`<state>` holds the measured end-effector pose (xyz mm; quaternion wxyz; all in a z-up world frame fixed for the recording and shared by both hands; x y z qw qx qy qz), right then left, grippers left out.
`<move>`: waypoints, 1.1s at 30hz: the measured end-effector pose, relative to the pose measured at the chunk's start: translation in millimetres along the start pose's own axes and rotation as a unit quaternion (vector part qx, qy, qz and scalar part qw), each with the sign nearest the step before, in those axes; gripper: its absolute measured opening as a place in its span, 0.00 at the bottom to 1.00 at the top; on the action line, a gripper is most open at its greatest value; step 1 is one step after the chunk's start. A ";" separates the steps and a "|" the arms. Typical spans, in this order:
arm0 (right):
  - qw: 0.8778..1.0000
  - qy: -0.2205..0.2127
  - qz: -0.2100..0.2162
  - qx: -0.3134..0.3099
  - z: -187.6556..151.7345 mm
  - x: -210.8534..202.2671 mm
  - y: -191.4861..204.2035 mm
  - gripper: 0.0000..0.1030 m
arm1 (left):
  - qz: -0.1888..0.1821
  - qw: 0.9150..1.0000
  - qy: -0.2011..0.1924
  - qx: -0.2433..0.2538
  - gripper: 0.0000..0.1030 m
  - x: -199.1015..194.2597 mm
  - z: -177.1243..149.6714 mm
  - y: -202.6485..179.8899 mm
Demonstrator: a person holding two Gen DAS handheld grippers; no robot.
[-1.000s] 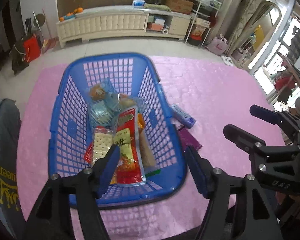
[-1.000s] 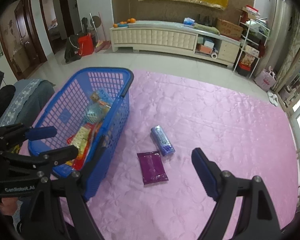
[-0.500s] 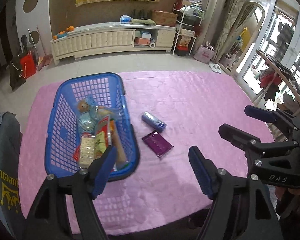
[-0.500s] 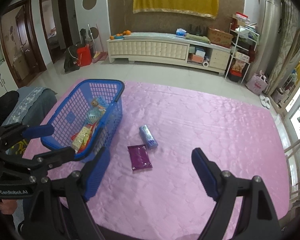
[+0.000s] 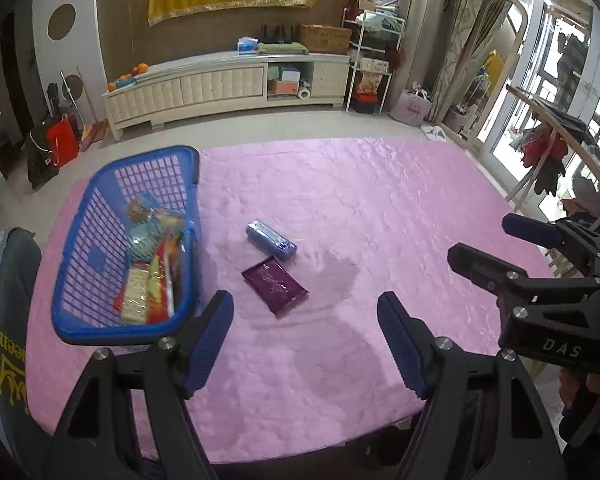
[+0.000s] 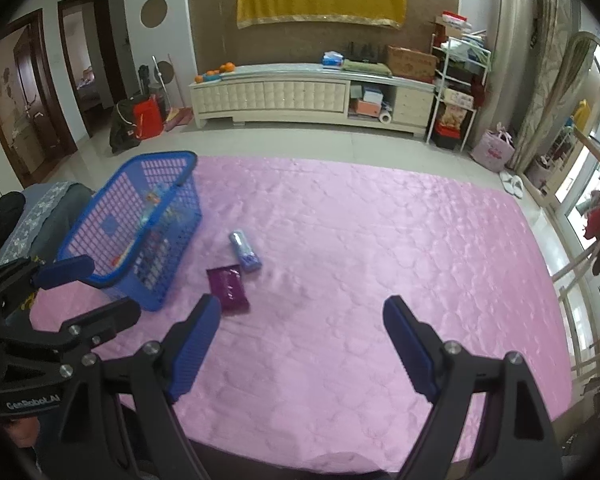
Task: Organize snacks
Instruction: 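Move both tools back toward the purple snack and gum pack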
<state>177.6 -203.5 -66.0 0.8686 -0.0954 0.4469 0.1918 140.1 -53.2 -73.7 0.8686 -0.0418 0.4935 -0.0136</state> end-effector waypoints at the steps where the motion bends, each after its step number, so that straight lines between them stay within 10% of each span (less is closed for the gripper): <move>1: 1.000 0.002 0.001 0.002 -1.5 2.4 -3.7 0.84 | 0.002 1.000 0.003 0.000 0.70 4.4 1.2 -3.9; 33: 0.995 0.095 0.022 0.017 3.0 141.6 -48.4 0.84 | 0.028 0.989 0.098 -0.109 0.70 146.0 14.3 13.9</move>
Point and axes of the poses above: each gripper's, at about its wrist camera, not at the fingertips, and x roughly the way its jaws point, y to its left, z to its top, the point moved 1 cm from there along x, roughly the way its jaws point, and after that the axes turned 7 degrees about y, right-handed, at the moved point
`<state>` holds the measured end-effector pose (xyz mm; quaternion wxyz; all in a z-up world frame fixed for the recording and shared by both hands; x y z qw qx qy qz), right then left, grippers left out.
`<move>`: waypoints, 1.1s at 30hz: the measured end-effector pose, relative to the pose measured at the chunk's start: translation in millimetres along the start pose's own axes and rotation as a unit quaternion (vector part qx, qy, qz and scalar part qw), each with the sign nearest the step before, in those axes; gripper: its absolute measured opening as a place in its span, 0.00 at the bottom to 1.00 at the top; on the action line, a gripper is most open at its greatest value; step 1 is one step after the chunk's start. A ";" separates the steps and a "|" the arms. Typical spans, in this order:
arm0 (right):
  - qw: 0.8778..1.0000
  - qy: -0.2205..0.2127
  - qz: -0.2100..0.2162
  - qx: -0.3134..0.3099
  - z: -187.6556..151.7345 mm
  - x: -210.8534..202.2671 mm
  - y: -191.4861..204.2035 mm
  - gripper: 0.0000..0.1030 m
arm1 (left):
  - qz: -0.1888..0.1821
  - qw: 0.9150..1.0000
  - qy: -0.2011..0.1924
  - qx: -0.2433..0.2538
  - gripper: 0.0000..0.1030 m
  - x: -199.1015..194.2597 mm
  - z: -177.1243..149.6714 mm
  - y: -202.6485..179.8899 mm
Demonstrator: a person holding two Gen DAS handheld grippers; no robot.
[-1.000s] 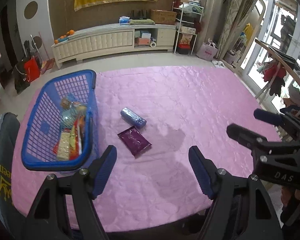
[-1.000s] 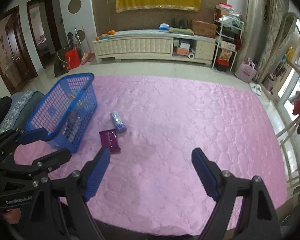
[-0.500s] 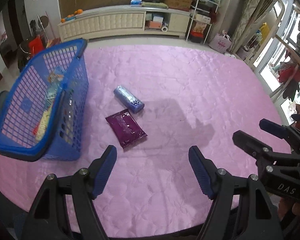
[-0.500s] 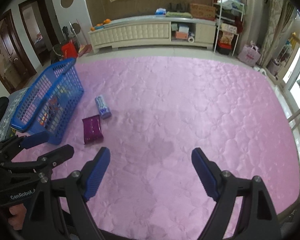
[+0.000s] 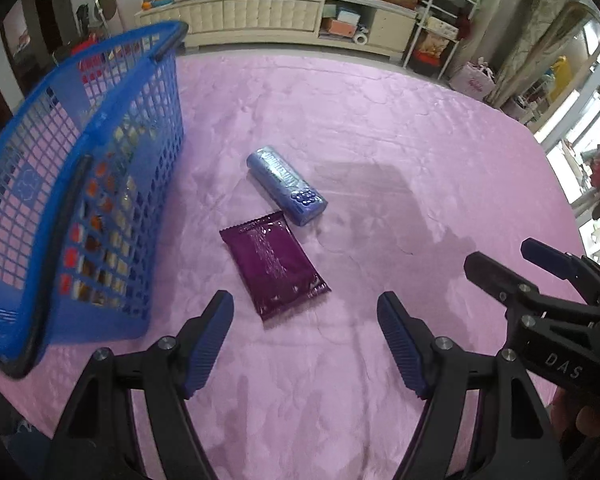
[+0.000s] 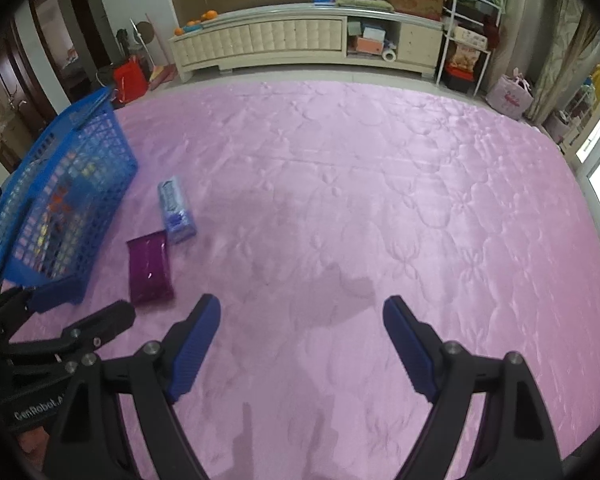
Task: Organize snacks
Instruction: 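Move both tools back toward the purple snack and gum pack, then grasp the purple wrapped snack with the left tool and lift it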
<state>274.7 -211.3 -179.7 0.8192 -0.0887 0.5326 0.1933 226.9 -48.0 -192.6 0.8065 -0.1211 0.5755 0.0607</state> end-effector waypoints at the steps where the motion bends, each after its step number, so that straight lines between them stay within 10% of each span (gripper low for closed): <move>1: 1.000 0.002 -0.002 0.000 3.2 4.0 -2.1 0.84 | 0.001 1.000 0.003 -0.005 0.70 4.8 3.2 1.1; 26: 0.999 0.029 -0.003 -0.018 21.8 56.5 -1.8 0.84 | 0.091 0.991 0.030 -0.094 0.82 65.7 30.1 21.3; 33: 0.999 0.023 -0.011 -0.023 27.1 52.8 -4.2 0.84 | 0.083 0.994 0.046 -0.063 0.55 62.9 34.5 -0.1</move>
Point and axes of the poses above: each gripper's, at about its wrist camera, not at the fingertips, and x roughly the way its jaws point, y to its left, z to its top, the point moved 1 cm from there along x, roughly the way its jaws point, and after that the axes turned 7 degrees about y, right-handed, at the moved point
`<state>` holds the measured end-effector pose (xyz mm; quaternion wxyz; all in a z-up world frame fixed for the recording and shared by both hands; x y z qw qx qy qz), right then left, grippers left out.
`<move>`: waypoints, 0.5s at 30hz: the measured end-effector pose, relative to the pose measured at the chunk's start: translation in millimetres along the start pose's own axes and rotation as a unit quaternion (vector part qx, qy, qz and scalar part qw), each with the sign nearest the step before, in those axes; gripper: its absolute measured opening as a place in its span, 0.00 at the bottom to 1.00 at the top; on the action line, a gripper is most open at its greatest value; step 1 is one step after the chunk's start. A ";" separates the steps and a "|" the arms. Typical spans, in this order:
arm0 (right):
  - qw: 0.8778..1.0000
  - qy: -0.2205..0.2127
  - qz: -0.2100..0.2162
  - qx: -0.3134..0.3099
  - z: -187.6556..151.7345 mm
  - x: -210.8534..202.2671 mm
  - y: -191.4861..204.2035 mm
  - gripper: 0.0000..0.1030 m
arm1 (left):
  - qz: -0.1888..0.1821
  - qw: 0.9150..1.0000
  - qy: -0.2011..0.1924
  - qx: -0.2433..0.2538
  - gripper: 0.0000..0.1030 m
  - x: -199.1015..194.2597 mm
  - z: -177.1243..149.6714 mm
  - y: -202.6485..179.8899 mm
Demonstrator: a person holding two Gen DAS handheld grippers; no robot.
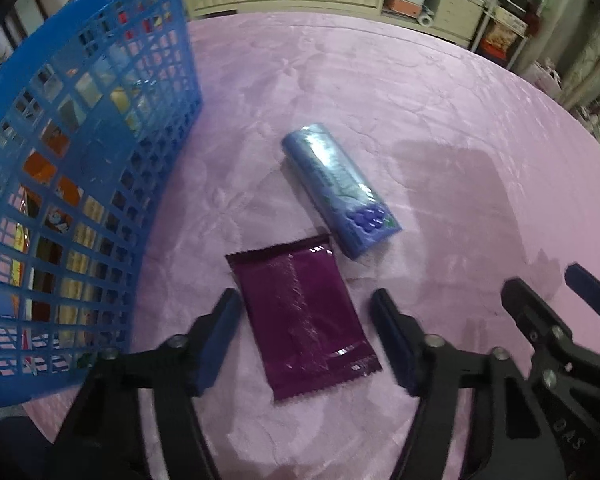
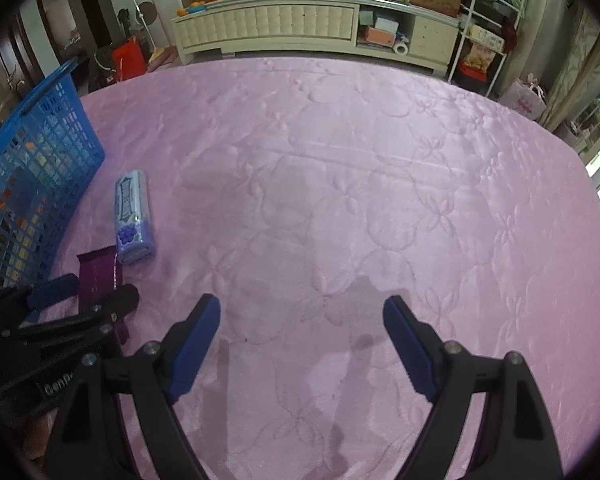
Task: Organize snacks
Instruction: 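Grasp the purple wrapped snack with the left tool and lift it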
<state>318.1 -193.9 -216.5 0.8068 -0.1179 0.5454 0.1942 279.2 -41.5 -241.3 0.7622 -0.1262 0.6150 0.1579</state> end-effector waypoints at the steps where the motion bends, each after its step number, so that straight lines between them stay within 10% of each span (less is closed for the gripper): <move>1: 1.000 0.001 0.000 0.002 0.3 0.2 -0.9 0.84 | -0.002 1.000 0.002 0.003 0.52 -2.6 -1.4 -3.2; 15: 1.000 -0.003 0.014 0.006 1.1 -10.3 -4.7 0.84 | -0.020 0.999 -0.013 0.044 0.49 -23.7 -10.2 -14.9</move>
Point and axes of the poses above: each gripper's, at about its wrist camera, not at the fingertips, and x roughly the way its jaws point, y to its left, z to its top, the point moved 1 cm from there along x, roughly the way its jaws point, and after that the axes turned 7 degrees about y, right-handed, at the moved point
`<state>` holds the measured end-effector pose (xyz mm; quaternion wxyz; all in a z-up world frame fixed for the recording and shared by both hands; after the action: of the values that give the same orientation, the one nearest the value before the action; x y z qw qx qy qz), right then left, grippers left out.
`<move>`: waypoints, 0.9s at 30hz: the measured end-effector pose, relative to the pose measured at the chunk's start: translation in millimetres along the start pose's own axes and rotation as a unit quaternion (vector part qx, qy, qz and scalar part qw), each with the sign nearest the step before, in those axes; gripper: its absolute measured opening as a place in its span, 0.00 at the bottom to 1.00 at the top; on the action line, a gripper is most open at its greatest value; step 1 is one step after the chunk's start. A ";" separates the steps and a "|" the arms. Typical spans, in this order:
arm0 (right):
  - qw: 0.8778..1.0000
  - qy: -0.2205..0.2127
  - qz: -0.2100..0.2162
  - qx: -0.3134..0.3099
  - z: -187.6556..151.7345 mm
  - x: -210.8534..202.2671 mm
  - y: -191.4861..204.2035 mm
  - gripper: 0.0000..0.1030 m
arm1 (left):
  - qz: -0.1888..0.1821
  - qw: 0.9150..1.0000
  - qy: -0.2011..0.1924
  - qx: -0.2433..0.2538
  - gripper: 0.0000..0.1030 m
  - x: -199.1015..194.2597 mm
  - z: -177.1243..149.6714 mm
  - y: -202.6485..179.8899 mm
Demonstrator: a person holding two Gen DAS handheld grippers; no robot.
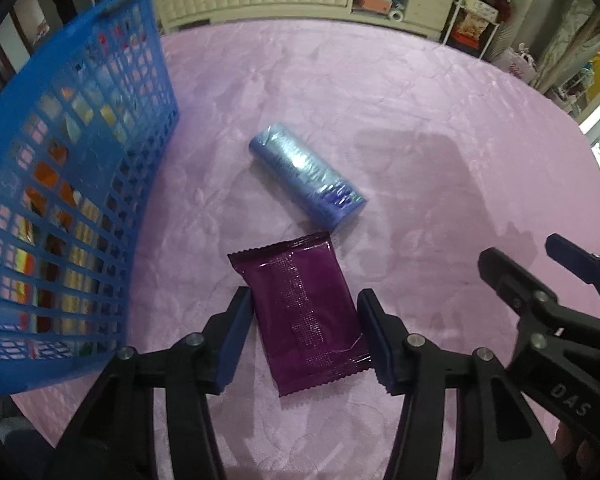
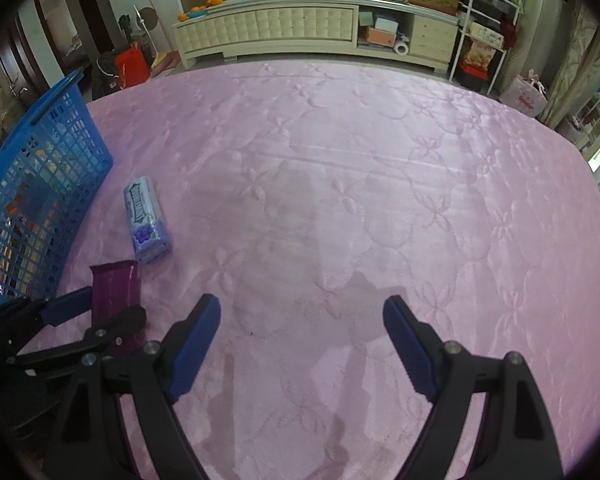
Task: Organize snacks
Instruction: 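Grasp the purple wrapped snack with the left tool and lift it, then lower the purple snack into the basket and open the left tool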
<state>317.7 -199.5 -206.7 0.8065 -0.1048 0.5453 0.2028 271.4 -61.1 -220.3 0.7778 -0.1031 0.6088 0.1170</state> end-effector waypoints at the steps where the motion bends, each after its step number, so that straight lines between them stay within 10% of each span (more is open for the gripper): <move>1: 1.000 -0.001 -0.001 0.001 -0.5 -1.8 -1.0 0.84 | -0.002 1.000 -0.007 0.006 0.49 -6.4 -1.0 0.1; 27: 0.995 -0.018 0.028 -0.091 29.6 -42.2 58.2 0.84 | -0.025 0.984 -0.168 0.055 0.50 -168.8 -3.9 118.8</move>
<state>303.1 -144.8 -153.4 0.7975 -0.1583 0.5126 0.2759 192.2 41.2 -59.4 0.8763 -0.0541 0.4722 0.0789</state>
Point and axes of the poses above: each gripper's, at about its wrist camera, not at the fingertips, and x roughly the way its jaws point, y to its left, z to its top, the point moved 1 cm from there along x, roughly the way its jaws point, and after that the axes turned 7 degrees about y, right-handed, at the moved point
